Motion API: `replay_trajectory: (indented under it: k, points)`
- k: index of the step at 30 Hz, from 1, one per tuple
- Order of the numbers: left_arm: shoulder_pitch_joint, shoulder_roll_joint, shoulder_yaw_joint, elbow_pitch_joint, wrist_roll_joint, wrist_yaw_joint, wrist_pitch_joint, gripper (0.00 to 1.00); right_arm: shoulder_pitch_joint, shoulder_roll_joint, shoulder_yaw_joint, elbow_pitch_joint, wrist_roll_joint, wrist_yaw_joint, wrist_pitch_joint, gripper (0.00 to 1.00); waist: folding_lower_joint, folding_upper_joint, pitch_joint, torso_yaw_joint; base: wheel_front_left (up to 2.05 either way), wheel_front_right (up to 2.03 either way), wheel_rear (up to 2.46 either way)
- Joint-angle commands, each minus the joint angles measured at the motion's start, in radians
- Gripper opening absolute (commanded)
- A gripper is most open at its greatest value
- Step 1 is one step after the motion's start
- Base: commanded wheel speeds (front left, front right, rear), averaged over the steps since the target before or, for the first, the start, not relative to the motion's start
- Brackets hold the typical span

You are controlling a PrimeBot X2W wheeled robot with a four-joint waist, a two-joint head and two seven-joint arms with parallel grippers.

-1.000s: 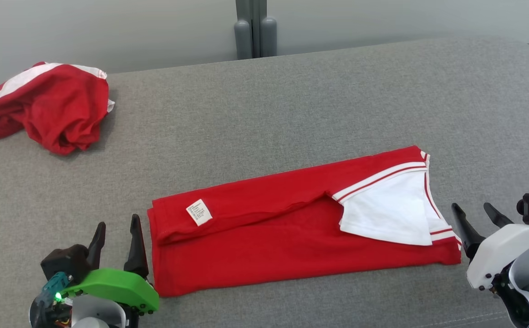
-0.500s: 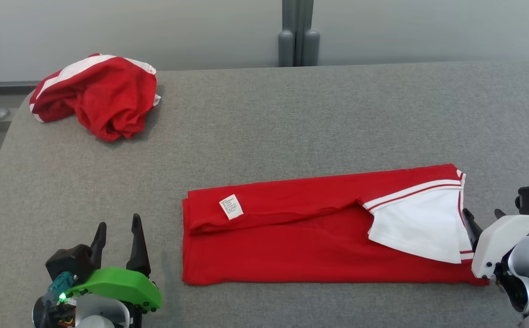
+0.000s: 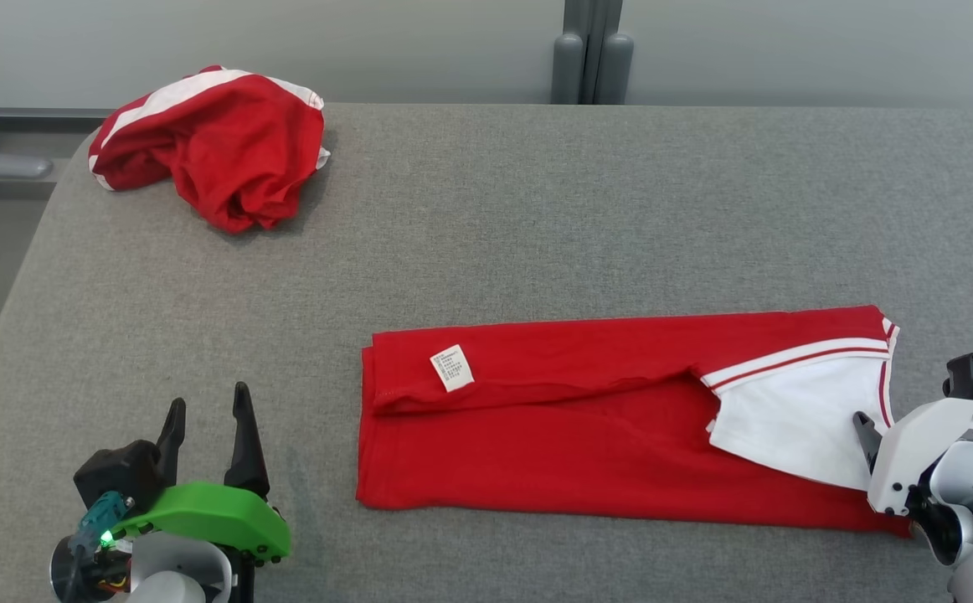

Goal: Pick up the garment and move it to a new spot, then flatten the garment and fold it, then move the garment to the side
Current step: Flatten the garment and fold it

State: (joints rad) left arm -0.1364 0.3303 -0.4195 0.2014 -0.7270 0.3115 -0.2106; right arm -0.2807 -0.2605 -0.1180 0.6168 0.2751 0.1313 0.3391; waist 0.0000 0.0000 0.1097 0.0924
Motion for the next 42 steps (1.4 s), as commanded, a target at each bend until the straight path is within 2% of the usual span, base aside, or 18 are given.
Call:
replay_trajectory:
  k: [1, 3, 6, 7, 8, 19, 28, 35, 42]
  points:
    - [-0.015, 0.008, 0.004, -0.002, 0.006, 0.008, 0.002, 1.00, -0.007, -0.001, 0.011, 0.028, 0.006, -0.001, -0.004, 1.00, 0.0000, 0.0000, 0.002, -0.001, 0.00, 0.00, 0.00]
    - [-0.017, 0.009, 0.004, -0.005, 0.006, 0.010, 0.003, 1.00, -0.016, -0.001, 0.028, 0.055, 0.012, -0.001, -0.012, 1.00, 0.0000, 0.0000, 0.003, -0.003, 0.00, 0.00, 0.00]
    - [-0.017, 0.011, 0.003, -0.009, 0.005, 0.016, 0.006, 1.00, -0.033, 0.002, 0.063, 0.082, 0.022, -0.001, -0.030, 0.23, 0.0000, 0.0000, 0.003, -0.010, 0.00, 0.00, 0.00]
    - [-0.017, 0.011, 0.002, -0.010, 0.005, 0.016, 0.007, 1.00, -0.037, 0.001, 0.075, 0.087, 0.024, -0.001, -0.034, 0.14, 0.0000, 0.0000, 0.003, -0.013, 0.00, 0.00, 0.00]
    - [-0.016, 0.012, 0.001, -0.011, 0.006, 0.016, 0.009, 1.00, -0.041, -0.002, 0.089, 0.092, 0.027, -0.001, -0.039, 0.00, 0.0000, 0.0000, 0.002, -0.017, 0.00, 0.00, 0.00]
    - [-0.004, 0.014, -0.001, -0.019, 0.000, 0.026, 0.011, 1.00, -0.092, -0.048, 0.110, 0.118, 0.064, -0.002, -0.121, 0.00, 0.0000, 0.0000, -0.013, -0.075, 0.00, 0.00, 0.00]
    - [0.009, 0.010, -0.007, -0.020, -0.005, 0.031, 0.011, 1.00, -0.033, -0.124, 0.029, 0.038, 0.087, -0.002, -0.114, 0.00, 0.0000, 0.0000, -0.023, -0.139, 0.00, 0.00, 0.00]
    - [0.000, 0.012, -0.013, -0.017, -0.004, 0.027, 0.013, 1.00, 0.002, -0.094, 0.003, -0.041, 0.106, -0.002, -0.096, 0.00, 0.0000, 0.0000, -0.025, -0.169, 0.00, 0.00, 0.00]
    - [-0.011, 0.009, -0.022, -0.013, -0.003, 0.024, 0.019, 1.00, 0.025, -0.056, 0.027, -0.143, 0.103, -0.001, -0.074, 0.00, 0.0000, 0.0000, -0.031, -0.164, 0.00, 0.00, 0.00]
